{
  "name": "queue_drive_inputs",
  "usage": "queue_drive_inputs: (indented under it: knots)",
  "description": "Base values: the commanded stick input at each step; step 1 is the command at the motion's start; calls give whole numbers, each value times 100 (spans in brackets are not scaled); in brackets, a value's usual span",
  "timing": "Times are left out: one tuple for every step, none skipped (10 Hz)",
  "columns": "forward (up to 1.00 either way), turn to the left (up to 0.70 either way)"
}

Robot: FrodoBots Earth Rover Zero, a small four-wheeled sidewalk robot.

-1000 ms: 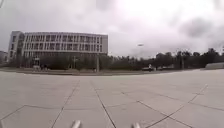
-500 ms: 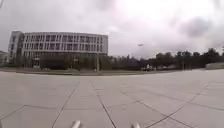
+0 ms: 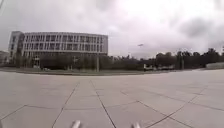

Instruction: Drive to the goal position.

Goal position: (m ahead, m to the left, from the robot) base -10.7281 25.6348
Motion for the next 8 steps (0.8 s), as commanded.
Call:
queue_drive_inputs:
  knots:
    - [70,0]
    - [70,0]
    - [70,0]
    - [69,0]
    - [60,0]
    - [45,0]
    - [42,0]
    - [43,0]
